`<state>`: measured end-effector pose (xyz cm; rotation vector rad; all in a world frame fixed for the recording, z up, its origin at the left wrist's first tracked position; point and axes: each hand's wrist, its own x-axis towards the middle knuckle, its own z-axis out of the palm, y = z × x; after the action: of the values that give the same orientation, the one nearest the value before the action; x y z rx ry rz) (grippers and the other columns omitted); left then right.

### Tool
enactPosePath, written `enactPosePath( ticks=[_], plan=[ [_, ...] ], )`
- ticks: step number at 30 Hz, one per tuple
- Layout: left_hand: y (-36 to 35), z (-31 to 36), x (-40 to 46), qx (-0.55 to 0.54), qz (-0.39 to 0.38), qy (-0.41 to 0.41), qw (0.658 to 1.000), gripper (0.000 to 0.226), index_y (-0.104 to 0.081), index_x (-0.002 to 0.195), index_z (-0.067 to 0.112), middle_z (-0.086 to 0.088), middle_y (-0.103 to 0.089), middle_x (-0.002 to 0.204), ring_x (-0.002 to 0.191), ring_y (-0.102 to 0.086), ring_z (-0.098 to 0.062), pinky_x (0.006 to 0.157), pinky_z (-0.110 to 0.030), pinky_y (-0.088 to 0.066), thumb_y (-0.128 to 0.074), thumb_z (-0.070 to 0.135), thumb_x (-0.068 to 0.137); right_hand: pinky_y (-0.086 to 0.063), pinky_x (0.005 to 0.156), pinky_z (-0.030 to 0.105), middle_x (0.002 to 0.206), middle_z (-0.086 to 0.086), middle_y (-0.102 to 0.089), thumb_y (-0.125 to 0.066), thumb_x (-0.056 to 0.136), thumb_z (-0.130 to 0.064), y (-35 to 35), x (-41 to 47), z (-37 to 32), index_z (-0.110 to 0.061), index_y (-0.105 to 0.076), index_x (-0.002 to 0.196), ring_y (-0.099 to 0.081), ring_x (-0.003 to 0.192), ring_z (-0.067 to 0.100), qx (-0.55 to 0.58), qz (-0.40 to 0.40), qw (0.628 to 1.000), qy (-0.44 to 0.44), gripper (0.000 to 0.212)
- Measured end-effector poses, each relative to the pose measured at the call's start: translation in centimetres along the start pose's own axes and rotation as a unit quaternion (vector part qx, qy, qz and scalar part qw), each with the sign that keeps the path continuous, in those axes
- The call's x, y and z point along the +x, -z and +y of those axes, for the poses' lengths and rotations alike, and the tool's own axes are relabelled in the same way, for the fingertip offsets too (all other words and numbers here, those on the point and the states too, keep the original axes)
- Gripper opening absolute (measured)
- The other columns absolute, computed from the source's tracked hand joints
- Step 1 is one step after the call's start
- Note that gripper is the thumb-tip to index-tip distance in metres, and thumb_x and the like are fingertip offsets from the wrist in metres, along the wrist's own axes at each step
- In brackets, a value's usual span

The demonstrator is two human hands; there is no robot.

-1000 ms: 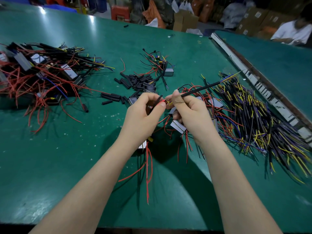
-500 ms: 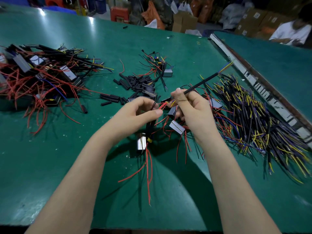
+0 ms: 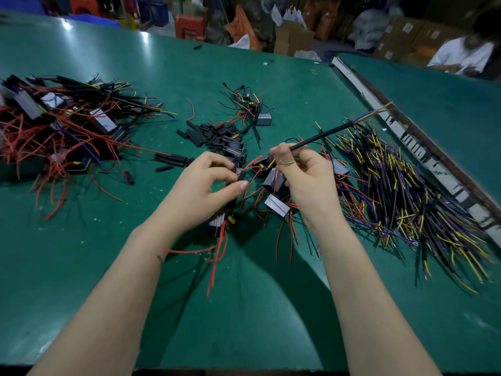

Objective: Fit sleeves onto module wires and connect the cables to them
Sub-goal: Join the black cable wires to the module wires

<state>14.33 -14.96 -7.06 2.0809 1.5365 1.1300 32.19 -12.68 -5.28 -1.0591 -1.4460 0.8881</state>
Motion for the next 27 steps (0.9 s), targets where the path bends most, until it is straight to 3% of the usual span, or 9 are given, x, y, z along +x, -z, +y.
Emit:
enactPosePath(
  ticks=[6,12,15,22,25,27],
  plan=[
    [0.0,1.7,0.4,-0.035,0.031,0.018,0.999,0.022,-0.074,0.094,0.013,0.002,-0.053,0.109,0.098,-0.048,-0.002,0.081,-0.004,-0.031,-0.066,0.031,0.085,-0.043,0.065,0.025,0.063,-0.014,-0.059,-0.056,0.086,-0.052,-0.1,-0.2,-0.3,-0.039,-0.072,0.075,-0.050,0.062,0.005,0.001,-0.008,1.000,0.004,0.024],
    [0.1,3.4,0.5,-0.007,0.076,-0.006,0.997,0.018,-0.074,0.085,0.011,0.000,-0.053,0.106,0.107,-0.051,-0.025,0.095,-0.034,-0.038,-0.076,0.028,0.078,-0.034,0.061,0.033,0.068,0.008,-0.048,-0.053,0.082,-0.060,-0.4,-0.5,-1.2,-0.039,-0.070,0.071,-0.041,0.061,0.018,0.034,0.013,0.999,0.016,0.029],
    [0.1,3.9,0.3,0.051,0.096,-0.041,0.993,0.027,-0.073,0.082,0.011,-0.006,-0.057,0.108,0.103,-0.050,-0.031,0.088,-0.048,-0.041,-0.074,0.038,0.075,-0.037,0.062,0.037,0.068,0.006,-0.051,-0.053,0.078,-0.064,-0.4,-0.6,-1.4,-0.038,-0.069,0.071,-0.044,0.063,0.019,0.036,0.020,0.999,0.022,0.031],
    [-0.7,4.5,0.1,0.084,0.155,-0.063,0.982,0.031,-0.071,0.077,0.012,-0.005,-0.058,0.101,0.095,-0.052,-0.029,0.079,-0.044,-0.042,-0.070,0.043,0.074,-0.036,0.059,0.034,0.059,-0.007,-0.052,-0.054,0.090,-0.044,0.0,-0.7,-1.7,-0.029,-0.064,0.068,-0.043,0.061,0.017,0.018,0.051,0.997,0.055,0.028],
    [-1.5,4.9,-0.4,0.016,0.185,-0.051,0.981,0.028,-0.071,0.081,0.008,-0.004,-0.049,0.090,0.085,-0.049,-0.022,0.075,-0.034,-0.041,-0.072,0.035,0.078,-0.036,0.059,0.036,0.062,0.001,-0.050,-0.053,0.090,-0.044,-0.1,-0.8,-1.8,-0.026,-0.063,0.070,-0.042,0.062,0.018,0.033,0.056,0.996,0.056,0.028],
    [-1.8,4.9,-0.8,-0.046,0.158,-0.035,0.986,0.023,-0.070,0.086,0.009,0.001,-0.049,0.088,0.079,-0.048,-0.010,0.071,-0.026,-0.041,-0.069,0.032,0.083,-0.036,0.060,0.036,0.060,-0.002,-0.050,-0.054,0.089,-0.043,-0.1,-0.8,-1.8,-0.024,-0.063,0.072,-0.042,0.062,0.018,0.029,0.056,0.996,0.059,0.028]
  ],
)
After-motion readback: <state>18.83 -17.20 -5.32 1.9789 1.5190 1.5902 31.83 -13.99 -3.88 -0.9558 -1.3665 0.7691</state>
